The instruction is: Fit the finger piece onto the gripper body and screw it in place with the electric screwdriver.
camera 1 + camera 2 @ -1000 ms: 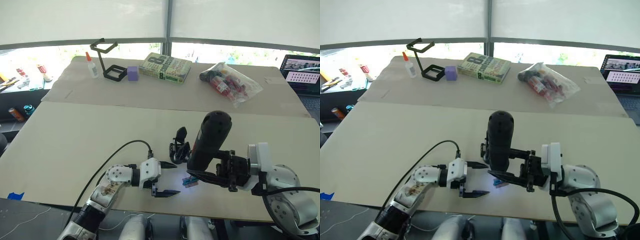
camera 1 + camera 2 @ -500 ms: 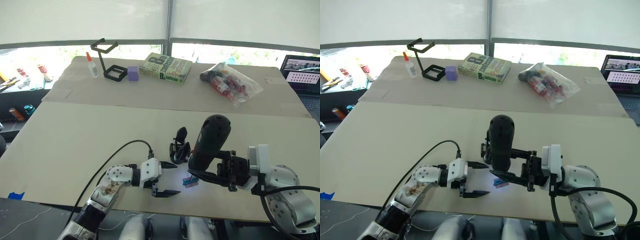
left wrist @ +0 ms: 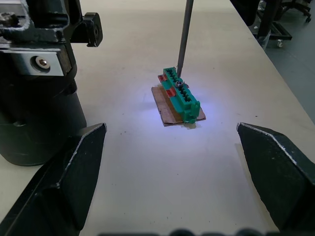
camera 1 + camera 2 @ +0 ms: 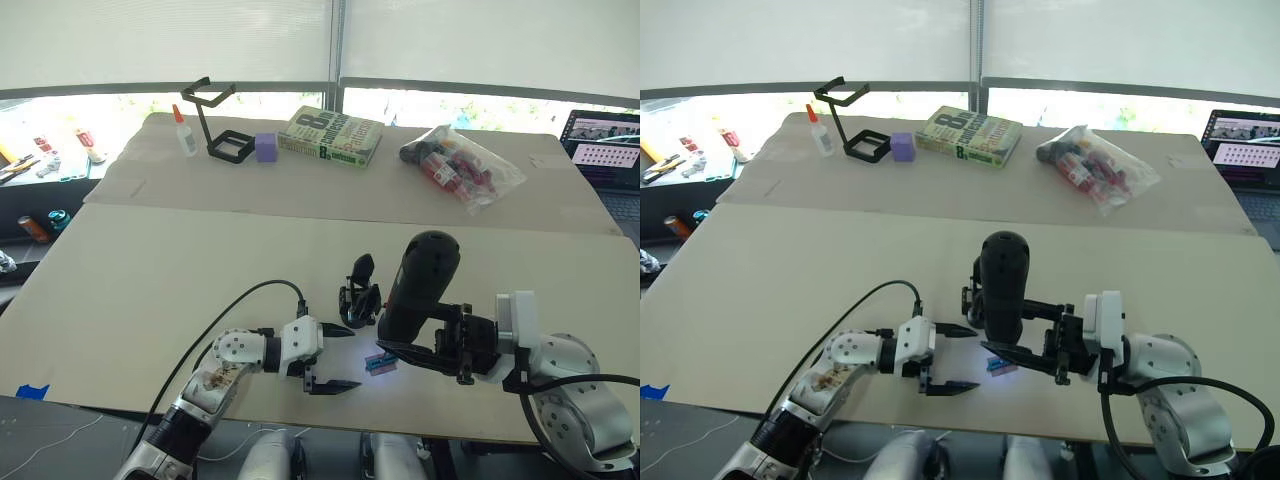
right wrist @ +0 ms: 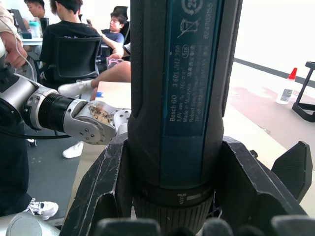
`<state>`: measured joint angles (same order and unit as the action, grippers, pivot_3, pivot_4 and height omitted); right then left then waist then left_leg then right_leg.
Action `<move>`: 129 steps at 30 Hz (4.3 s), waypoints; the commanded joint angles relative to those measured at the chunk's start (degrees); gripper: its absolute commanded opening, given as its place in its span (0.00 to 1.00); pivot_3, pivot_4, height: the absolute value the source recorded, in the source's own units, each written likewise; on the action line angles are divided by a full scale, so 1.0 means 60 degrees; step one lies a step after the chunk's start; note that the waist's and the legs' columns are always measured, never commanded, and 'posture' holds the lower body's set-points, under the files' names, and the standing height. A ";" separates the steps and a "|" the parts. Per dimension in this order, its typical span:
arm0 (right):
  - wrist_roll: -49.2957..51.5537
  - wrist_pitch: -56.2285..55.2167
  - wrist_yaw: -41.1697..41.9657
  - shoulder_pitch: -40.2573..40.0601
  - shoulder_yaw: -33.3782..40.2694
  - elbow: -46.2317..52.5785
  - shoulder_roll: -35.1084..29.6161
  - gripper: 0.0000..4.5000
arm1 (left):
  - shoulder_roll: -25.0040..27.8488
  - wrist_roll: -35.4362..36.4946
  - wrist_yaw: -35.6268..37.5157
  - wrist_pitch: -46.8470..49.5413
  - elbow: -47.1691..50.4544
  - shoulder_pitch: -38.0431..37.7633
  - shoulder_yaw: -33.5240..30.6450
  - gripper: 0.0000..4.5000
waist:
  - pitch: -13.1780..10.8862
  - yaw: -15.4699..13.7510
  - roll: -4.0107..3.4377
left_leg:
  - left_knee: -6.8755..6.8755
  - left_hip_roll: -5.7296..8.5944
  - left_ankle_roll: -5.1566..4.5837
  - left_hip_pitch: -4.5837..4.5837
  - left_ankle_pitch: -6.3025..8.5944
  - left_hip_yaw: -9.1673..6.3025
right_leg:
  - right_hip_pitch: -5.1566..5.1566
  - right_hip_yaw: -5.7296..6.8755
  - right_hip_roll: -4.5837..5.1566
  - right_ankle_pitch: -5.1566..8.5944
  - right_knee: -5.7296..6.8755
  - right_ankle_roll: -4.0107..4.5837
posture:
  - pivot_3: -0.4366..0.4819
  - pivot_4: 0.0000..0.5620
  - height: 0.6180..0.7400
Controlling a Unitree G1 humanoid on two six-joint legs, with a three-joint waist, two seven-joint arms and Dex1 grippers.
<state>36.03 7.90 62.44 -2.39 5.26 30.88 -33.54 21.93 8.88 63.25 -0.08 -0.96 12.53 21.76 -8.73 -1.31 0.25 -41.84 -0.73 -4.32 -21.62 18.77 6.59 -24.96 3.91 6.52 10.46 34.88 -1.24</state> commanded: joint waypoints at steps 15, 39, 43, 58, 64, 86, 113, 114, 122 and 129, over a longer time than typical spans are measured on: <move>0.0184 -0.0143 -0.0114 0.0137 0.0120 0.0227 -0.0107 0.43 | -0.0100 -0.0181 -0.0074 0.0212 -0.0410 -0.0102 0.0316 1.00 | 0.0000 -0.0044 0.0000 | 0.0000 0.0000 -0.0002 0.0001 0.0001 0.0000 | 0.0003 0.0000 0.0001 0.0000 -0.0001 0.0000 | 0.48 0.27 1.00; 0.0124 -0.0035 -0.0284 0.0086 -0.0032 0.0328 -0.0179 0.43 | -0.0125 -0.0170 -0.0051 0.0234 -0.0423 -0.0132 0.0347 1.00 | 0.0001 -0.0059 -0.0001 | 0.0000 0.0000 -0.0004 0.0003 0.0002 -0.0001 | 0.0006 0.0000 0.0001 0.0000 -0.0002 0.0000 | 0.48 0.27 1.00; 0.0129 -0.0012 -0.0297 0.0099 -0.0045 0.0331 -0.0190 0.43 | -0.0137 -0.0175 -0.0056 0.0220 -0.0444 -0.0128 0.0346 1.00 | 0.0002 -0.0070 -0.0001 | 0.0000 0.0000 -0.0004 0.0003 0.0002 -0.0001 | 0.0006 0.0000 0.0001 0.0000 -0.0002 0.0000 | 0.48 0.27 1.00; -0.0005 -0.0044 -0.0381 0.0218 -0.0095 0.0260 -0.0158 0.43 | -0.0193 -0.0190 -0.0070 0.0199 -0.0524 -0.0111 0.0338 1.00 | 0.0003 -0.0142 -0.0001 | 0.0000 0.0000 -0.0007 0.0007 0.0004 -0.0001 | 0.0008 0.0000 0.0001 0.0000 -0.0002 0.0000 | 0.48 0.27 1.00; -0.0124 -0.0099 -0.0440 0.0225 -0.0160 0.0228 -0.0129 0.43 | -0.0210 -0.0195 -0.0079 0.0188 -0.0536 -0.0106 0.0343 1.00 | 0.0003 -0.0145 -0.0001 | 0.0000 0.0000 -0.0017 0.0020 0.0010 -0.0001 | 0.0019 0.0000 0.0001 0.0001 -0.0003 0.0001 | 0.48 0.27 1.00; -0.0426 -0.0309 -0.0487 0.0107 -0.0347 0.0085 0.0002 0.43 | -0.0252 -0.0213 -0.0040 0.0115 -0.0646 -0.0061 0.0360 1.00 | 0.0004 -0.0160 -0.0002 | 0.0000 0.0000 -0.0038 0.0022 0.0022 -0.0002 | 0.0023 0.0001 0.0004 0.0002 -0.0005 0.0001 | 0.48 0.27 1.00; 0.0596 0.0027 -0.0565 0.0195 0.0500 0.0506 -0.0117 0.43 | -0.0280 -0.0188 0.0000 0.0014 -0.0782 -0.0036 0.0343 1.00 | 0.0006 -0.0165 -0.0006 | 0.0000 0.0000 -0.0061 0.0031 0.0035 -0.0003 | 0.0032 0.0002 0.0012 0.0002 -0.0009 0.0001 | 0.48 0.27 1.00; 0.0659 0.0068 -0.0565 0.0177 0.0543 0.0528 -0.0191 0.43 | -0.0278 -0.0185 0.0015 0.0007 -0.0784 -0.0032 0.0344 1.00 | 0.0006 -0.0164 -0.0006 | 0.0001 0.0000 -0.0061 0.0031 0.0036 -0.0003 | 0.0034 0.0002 0.0011 0.0002 -0.0010 0.0001 | 0.48 0.27 1.00; 0.0882 0.0381 -0.0583 -0.0126 0.0582 0.0697 -0.0500 0.43 | -0.0292 -0.0169 0.0017 0.0006 -0.0782 -0.0036 0.0318 1.00 | 0.0006 -0.0166 -0.0007 | 0.0001 -0.0003 -0.0071 0.0038 0.0042 -0.0004 | 0.0040 0.0002 0.0014 0.0002 -0.0013 0.0001 | 0.48 0.27 1.00; 0.0755 0.0294 -0.0691 -0.0052 0.0305 0.0658 -0.0361 0.43 | -0.0291 -0.0171 0.0032 0.0012 -0.0756 -0.0030 0.0324 1.00 | 0.0006 -0.0170 -0.0007 | 0.0002 -0.0003 -0.0074 0.0041 0.0043 -0.0004 | 0.0043 0.0002 0.0016 0.0003 -0.0018 0.0001 | 0.48 0.27 1.00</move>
<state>39.31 10.51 58.52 -3.43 6.77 32.11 -36.20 20.37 8.92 63.62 -1.01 -3.14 13.31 21.98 -8.69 -2.33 0.21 -41.82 -0.75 -4.76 -21.38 19.03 6.57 -24.70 3.92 6.62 10.48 34.77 -1.23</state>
